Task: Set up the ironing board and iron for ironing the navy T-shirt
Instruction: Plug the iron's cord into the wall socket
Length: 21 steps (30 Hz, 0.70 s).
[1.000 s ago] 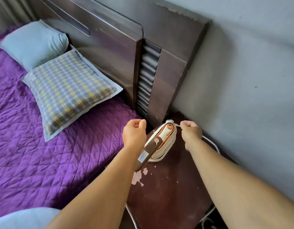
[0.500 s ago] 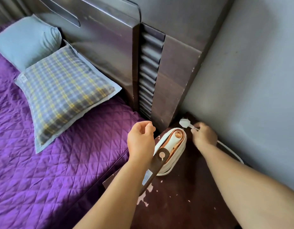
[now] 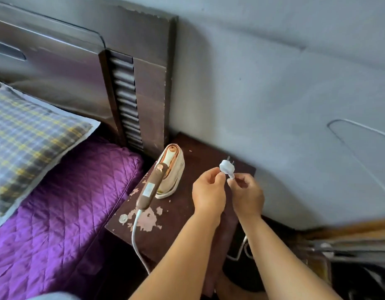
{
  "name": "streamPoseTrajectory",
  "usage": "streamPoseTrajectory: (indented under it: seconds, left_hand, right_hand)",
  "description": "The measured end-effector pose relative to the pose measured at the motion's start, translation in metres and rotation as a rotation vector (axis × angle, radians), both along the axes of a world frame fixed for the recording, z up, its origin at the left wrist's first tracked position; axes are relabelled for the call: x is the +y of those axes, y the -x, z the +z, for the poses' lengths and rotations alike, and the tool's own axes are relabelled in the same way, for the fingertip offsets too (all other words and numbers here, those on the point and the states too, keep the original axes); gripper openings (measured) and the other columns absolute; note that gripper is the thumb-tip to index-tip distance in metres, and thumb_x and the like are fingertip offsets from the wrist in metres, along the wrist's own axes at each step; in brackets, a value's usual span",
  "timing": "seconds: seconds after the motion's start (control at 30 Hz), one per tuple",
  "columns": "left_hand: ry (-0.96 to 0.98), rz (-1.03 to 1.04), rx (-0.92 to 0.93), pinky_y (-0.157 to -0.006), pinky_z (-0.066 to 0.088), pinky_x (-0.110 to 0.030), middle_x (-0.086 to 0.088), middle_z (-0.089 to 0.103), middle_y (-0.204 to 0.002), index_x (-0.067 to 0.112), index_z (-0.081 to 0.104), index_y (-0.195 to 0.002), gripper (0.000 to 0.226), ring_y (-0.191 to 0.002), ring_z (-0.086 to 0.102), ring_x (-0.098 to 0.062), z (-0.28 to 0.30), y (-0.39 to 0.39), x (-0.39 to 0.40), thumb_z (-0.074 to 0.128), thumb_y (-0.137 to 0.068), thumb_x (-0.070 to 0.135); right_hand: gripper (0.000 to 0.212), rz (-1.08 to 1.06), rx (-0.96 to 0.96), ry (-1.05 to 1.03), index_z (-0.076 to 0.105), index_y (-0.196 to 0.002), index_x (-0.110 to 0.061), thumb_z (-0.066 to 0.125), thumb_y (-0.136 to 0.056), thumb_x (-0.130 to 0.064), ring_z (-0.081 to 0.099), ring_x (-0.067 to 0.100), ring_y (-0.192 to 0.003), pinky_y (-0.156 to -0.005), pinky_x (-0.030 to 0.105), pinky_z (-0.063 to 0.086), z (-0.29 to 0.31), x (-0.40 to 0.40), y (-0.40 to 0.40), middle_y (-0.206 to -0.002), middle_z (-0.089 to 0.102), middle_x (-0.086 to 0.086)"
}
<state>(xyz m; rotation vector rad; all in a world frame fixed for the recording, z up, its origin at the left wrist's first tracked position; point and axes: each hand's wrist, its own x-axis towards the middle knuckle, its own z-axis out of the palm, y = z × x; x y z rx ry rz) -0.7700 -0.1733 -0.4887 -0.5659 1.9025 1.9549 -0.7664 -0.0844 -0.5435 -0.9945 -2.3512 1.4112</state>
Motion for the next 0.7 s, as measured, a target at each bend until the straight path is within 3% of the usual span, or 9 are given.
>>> streamPoseTrajectory:
  seconds: [0.07,0.23,0.3,0.43,0.57,0.7]
  left_hand:
    - [0.003,-0.065,-0.012,-0.075,0.047,-0.021,0.007,0.069,-0.088,0.032,0.068,-0.091,0.022,-0.082,0.061,-0.011,-0.005,-0.027,0.010,0.052,-0.091,0.016]
    - [0.030,-0.115,-0.058,-0.090,0.045,-0.021,0.002,0.066,-0.121,0.020,0.062,-0.123,0.031,-0.112,0.060,-0.013,-0.026,-0.071,0.034,0.051,-0.094,0.020]
    - [0.034,-0.126,-0.069,-0.094,0.044,-0.022,0.003,0.064,-0.123,0.020,0.061,-0.124,0.032,-0.113,0.058,-0.013,-0.037,-0.082,0.044,0.050,-0.094,0.020]
    - [0.053,-0.146,-0.095,-0.096,0.045,-0.023,0.004,0.064,-0.124,0.021,0.060,-0.125,0.031,-0.111,0.059,-0.012,-0.072,-0.100,0.069,0.051,-0.095,0.019]
    - [0.042,-0.176,-0.082,-0.089,0.038,-0.015,0.004,0.062,-0.126,0.018,0.059,-0.126,0.032,-0.102,0.055,-0.004,-0.117,-0.112,0.100,0.051,-0.095,0.017]
    - [0.056,-0.254,-0.047,-0.091,0.037,-0.014,0.004,0.062,-0.128,0.017,0.058,-0.128,0.033,-0.114,0.056,-0.007,-0.163,-0.125,0.128,0.051,-0.095,0.017]
  right_hand:
    - [0.004,-0.050,0.000,0.021,0.067,-0.085,-0.023,0.065,-0.081,-0.022,0.060,0.013,-0.073,-0.061,0.020,0.043,-0.001,0.009,-0.033,-0.074,0.065,-0.007]
    - [0.003,-0.131,0.018,0.066,0.066,-0.083,-0.022,0.066,-0.082,-0.019,0.059,0.011,-0.070,-0.058,0.017,0.044,-0.008,0.033,-0.083,-0.072,0.063,-0.012]
    - [0.004,-0.158,0.020,0.066,0.067,-0.086,-0.021,0.066,-0.083,-0.020,0.058,0.011,-0.075,-0.068,0.023,0.043,-0.016,0.043,-0.097,-0.075,0.062,-0.011]
    - [0.006,-0.249,0.042,0.099,0.066,-0.087,-0.020,0.067,-0.082,-0.022,0.060,0.015,-0.080,-0.075,0.029,0.048,-0.044,0.072,-0.112,-0.081,0.065,-0.006]
    - [0.007,-0.280,0.115,0.179,0.064,-0.080,-0.025,0.068,-0.081,-0.019,0.058,0.010,-0.075,-0.075,0.029,0.047,-0.078,0.099,-0.113,-0.076,0.062,-0.012]
    - [0.018,-0.332,0.214,0.332,0.062,-0.076,-0.029,0.067,-0.081,-0.013,0.060,0.013,-0.074,-0.074,0.032,0.050,-0.115,0.118,-0.106,-0.077,0.065,-0.005]
